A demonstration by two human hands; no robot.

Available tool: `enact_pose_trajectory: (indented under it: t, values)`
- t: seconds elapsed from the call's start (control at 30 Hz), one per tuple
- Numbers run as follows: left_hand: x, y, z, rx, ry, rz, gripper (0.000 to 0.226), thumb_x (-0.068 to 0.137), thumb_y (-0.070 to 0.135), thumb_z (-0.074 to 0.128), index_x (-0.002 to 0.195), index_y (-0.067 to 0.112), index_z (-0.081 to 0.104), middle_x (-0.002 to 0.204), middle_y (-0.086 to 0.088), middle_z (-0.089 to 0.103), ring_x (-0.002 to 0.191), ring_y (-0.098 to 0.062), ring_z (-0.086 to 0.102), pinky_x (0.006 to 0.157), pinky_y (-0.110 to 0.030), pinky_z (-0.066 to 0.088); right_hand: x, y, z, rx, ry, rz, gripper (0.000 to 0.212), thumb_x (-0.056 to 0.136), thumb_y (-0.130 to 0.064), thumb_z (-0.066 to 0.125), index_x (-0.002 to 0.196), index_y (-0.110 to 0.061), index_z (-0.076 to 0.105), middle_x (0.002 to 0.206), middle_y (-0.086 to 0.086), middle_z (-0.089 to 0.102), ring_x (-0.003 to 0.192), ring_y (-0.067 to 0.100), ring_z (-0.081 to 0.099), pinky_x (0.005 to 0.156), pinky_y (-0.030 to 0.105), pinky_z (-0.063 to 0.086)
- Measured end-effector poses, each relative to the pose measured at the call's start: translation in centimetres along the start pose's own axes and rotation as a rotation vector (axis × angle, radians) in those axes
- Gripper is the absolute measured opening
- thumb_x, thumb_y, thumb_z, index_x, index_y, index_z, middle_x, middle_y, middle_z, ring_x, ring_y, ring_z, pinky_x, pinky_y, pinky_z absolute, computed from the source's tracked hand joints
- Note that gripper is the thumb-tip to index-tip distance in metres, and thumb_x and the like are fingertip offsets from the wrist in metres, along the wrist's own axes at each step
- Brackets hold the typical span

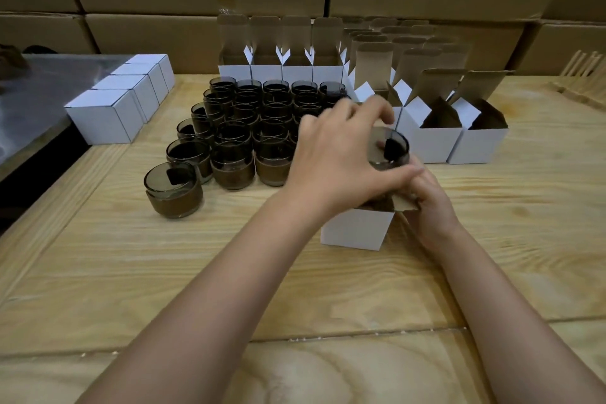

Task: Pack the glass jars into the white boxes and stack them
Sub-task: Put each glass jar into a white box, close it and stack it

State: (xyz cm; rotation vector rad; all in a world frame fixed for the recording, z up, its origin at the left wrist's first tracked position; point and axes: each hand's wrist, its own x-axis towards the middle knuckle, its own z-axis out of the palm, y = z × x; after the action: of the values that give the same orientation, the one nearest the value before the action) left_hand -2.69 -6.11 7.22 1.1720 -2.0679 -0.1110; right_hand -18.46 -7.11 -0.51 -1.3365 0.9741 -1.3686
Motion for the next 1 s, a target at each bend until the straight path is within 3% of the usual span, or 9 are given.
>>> enact_pose_trajectory:
  t: [0.07, 0.17, 0.3, 0.63, 0.83, 0.93, 1.0]
  values:
    - [-0.4, -0.5, 0.8, 0.033, -0.034, -0.001, 0.056, 0.07, 0.068, 0.065, 0.115, 0.037, 0.055, 0.108, 0.009, 0.052, 0.102, -0.006, 0.046, 0.089, -0.032, 0.027, 0.1, -0.1, 0.0, -0.015, 0.014, 0.001, 0.056, 0.075, -0.016, 0.046, 0.129, -0.02, 0.056, 0.107, 0.007, 0.067, 0.1, 0.02, 0.065, 0.081, 0.031, 0.054]
    - [-0.7, -1.7, 1.2, 0.018, -0.057, -0.052, 0.053, 0.068, 0.069, 0.067, 0.111, 0.038, 0.06, 0.101, 0.011, 0.045, 0.084, 0.004, 0.03, 0.085, -0.031, 0.025, 0.2, -0.3, 0.1, -0.038, 0.007, 0.029, 0.061, 0.067, -0.014, 0.045, 0.123, -0.032, 0.06, 0.111, 0.014, 0.061, 0.102, 0.026, 0.063, 0.085, 0.037, 0.053]
    - [-0.7, -2.3, 1.4, 0.129, -0.188, -0.033, 0.056, 0.066, 0.073, 0.065, 0.11, 0.04, 0.059, 0.101, 0.011, 0.044, 0.104, -0.008, 0.041, 0.087, -0.031, 0.022, 0.2, -0.5, 0.5, -0.106, 0.015, 0.06, 0.066, 0.059, -0.014, 0.042, 0.113, -0.045, 0.062, 0.116, 0.01, 0.047, 0.104, 0.019, 0.053, 0.085, 0.045, 0.05]
    - [-0.2, -2.3, 1.5, 0.353, -0.361, -0.043, 0.071, 0.07, 0.083, 0.045, 0.124, 0.037, 0.05, 0.111, 0.003, 0.043, 0.111, -0.02, 0.037, 0.092, -0.038, 0.023, 0.0, -0.6, 0.7, -0.175, 0.038, 0.079, 0.064, 0.059, -0.019, 0.042, 0.11, -0.052, 0.062, 0.115, 0.002, 0.05, 0.112, 0.01, 0.046, 0.102, 0.055, 0.042]
    - [-0.3, -2.3, 1.4, 0.453, -0.405, -0.03, 0.078, 0.071, 0.084, 0.026, 0.131, 0.038, 0.045, 0.13, -0.001, 0.038, 0.119, -0.023, 0.036, 0.092, -0.041, 0.027, -0.1, -0.6, 0.5, -0.144, 0.016, 0.053, 0.061, 0.064, -0.018, 0.042, 0.114, -0.046, 0.062, 0.107, 0.003, 0.053, 0.088, -0.004, 0.059, 0.089, 0.049, 0.049]
    - [-0.4, -2.3, 1.2, 0.227, -0.394, -0.086, 0.069, 0.084, 0.076, 0.023, 0.137, 0.037, 0.042, 0.144, -0.001, 0.032, 0.129, -0.024, 0.029, 0.101, -0.043, 0.029, 0.1, -0.4, 0.4, -0.095, 0.002, 0.033, 0.059, 0.068, -0.016, 0.042, 0.117, -0.041, 0.061, 0.108, 0.014, 0.059, 0.097, 0.023, 0.062, 0.087, 0.044, 0.049]
    - [-0.7, -2.4, 1.2, -0.189, -0.247, -0.172, 0.051, 0.097, 0.059, 0.028, 0.14, 0.033, 0.041, 0.144, 0.001, 0.036, 0.133, -0.018, 0.031, 0.109, -0.042, 0.031, 0.2, -0.4, 0.3, -0.049, 0.014, 0.043, 0.06, 0.065, -0.014, 0.043, 0.115, -0.04, 0.063, 0.108, 0.014, 0.059, 0.093, 0.029, 0.061, 0.081, 0.04, 0.049]
